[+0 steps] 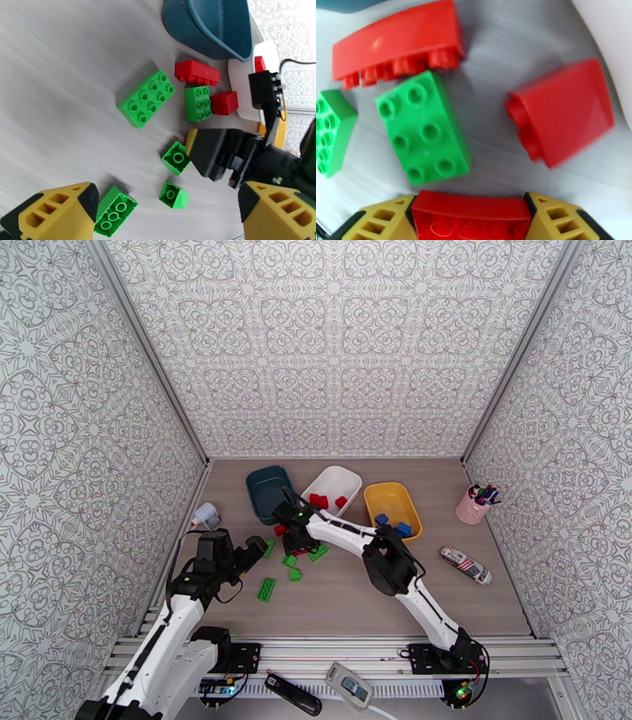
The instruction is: Sort the legos into containers by color
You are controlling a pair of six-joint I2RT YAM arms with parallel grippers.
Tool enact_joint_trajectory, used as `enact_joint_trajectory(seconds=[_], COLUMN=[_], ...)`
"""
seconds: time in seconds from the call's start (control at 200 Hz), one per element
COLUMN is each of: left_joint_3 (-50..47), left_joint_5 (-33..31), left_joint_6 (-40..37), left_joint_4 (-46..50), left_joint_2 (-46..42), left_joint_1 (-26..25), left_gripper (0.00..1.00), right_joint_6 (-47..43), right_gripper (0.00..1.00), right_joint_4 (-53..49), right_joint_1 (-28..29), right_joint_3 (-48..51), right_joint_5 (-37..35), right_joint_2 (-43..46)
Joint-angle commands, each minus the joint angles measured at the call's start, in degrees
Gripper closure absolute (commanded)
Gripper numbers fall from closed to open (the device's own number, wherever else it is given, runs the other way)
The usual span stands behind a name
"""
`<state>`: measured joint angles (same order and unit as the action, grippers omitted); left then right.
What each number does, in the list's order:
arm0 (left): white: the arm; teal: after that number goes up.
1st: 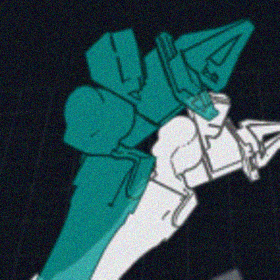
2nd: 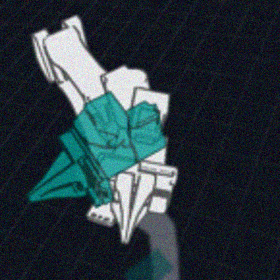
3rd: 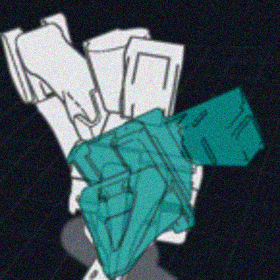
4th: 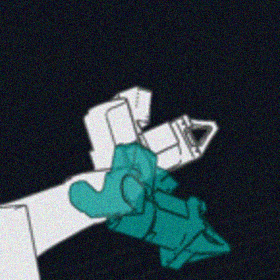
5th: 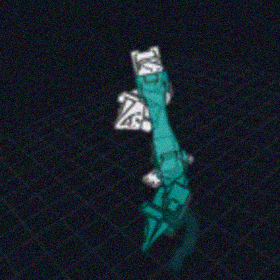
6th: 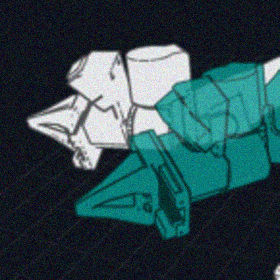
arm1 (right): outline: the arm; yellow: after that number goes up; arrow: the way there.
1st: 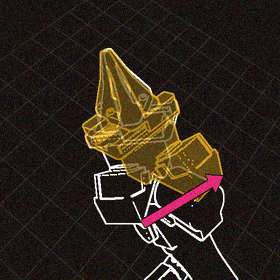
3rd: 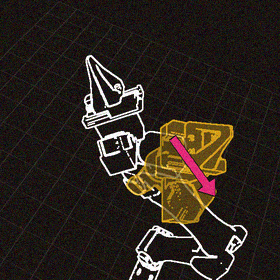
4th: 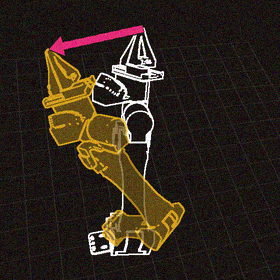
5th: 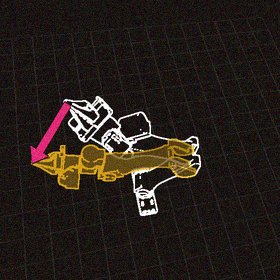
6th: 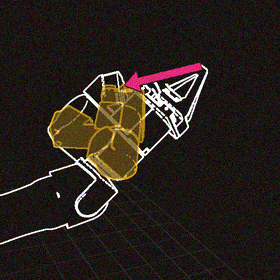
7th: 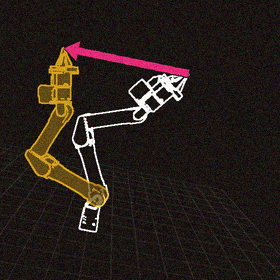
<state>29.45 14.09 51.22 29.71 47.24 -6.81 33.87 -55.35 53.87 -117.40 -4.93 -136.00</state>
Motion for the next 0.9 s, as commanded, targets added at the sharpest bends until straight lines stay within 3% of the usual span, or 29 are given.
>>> enact_joint_trajectory(seconds=[0.0,0.4,0.64,0.895], left_joint_3=[0.6,7.9,13.4,15.1], left_joint_5=[0.7,-2.1,-3.8,-4.6], left_joint_6=[1.2,0.3,-2.1,-3.5], left_joint_4=[-3.2,-7.4,-6.6,-4.6], left_joint_2=[1.9,12.4,18.3,18.9], left_joint_1=[-2.4,-9.8,-14.0,-14.9], left_gripper=[0.02,0.03,0.05,0.06], right_joint_6=[0.4,-2.2,-3.8,-5.0], right_gripper=[0.39,0.4,0.39,0.26], right_joint_4=[2.0,1.9,-3.4,-10.4], right_joint_1=[-1.0,-13.5,-19.2,-20.5], right_joint_3=[2.4,5.3,-7.6,-22.8], right_joint_5=[-0.7,-0.3,0.8,1.7], right_joint_2=[6.9,15.3,8.1,-0.4])
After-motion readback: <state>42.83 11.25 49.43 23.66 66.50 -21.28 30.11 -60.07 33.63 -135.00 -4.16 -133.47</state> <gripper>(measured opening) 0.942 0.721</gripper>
